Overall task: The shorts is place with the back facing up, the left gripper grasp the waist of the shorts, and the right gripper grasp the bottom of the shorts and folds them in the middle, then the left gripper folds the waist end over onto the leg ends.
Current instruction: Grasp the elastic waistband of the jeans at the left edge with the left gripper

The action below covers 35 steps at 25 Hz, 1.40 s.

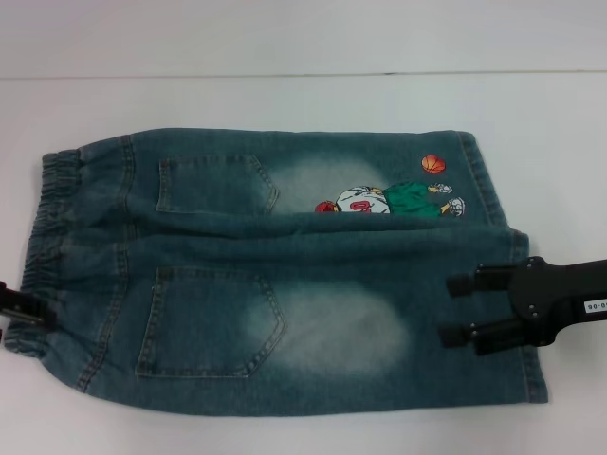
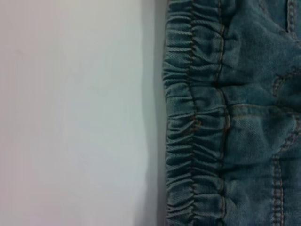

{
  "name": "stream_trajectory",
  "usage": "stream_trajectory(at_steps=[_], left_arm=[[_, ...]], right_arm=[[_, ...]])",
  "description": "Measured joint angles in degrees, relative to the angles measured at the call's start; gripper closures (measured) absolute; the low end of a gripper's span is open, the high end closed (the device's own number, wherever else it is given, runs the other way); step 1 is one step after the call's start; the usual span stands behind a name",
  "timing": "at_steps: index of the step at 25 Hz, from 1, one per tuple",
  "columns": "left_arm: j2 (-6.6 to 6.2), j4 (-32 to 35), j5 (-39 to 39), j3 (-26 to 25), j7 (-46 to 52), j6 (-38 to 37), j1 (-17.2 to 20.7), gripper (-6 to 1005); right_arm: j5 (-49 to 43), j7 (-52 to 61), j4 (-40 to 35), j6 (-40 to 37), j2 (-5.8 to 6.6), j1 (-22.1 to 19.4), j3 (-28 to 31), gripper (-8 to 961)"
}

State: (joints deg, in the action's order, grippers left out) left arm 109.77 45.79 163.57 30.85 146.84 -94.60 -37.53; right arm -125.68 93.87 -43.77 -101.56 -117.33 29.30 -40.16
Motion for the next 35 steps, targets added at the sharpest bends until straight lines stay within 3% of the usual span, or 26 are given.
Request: stream_trajectory(at_steps=[6,35], left_arm=[[0.69,-0.85,0.0,0.69,0.02,0.29,-0.41,107],[0.34,-0.79,0.0,0.61,0.02,0.64,-0.81,113]], right_arm=[[0.0,0.0,0.0,0.05,0.0,0.16,0.0,8],[0.0,-0.81,0.52,0.66,0.0,0.15,0.0,9]])
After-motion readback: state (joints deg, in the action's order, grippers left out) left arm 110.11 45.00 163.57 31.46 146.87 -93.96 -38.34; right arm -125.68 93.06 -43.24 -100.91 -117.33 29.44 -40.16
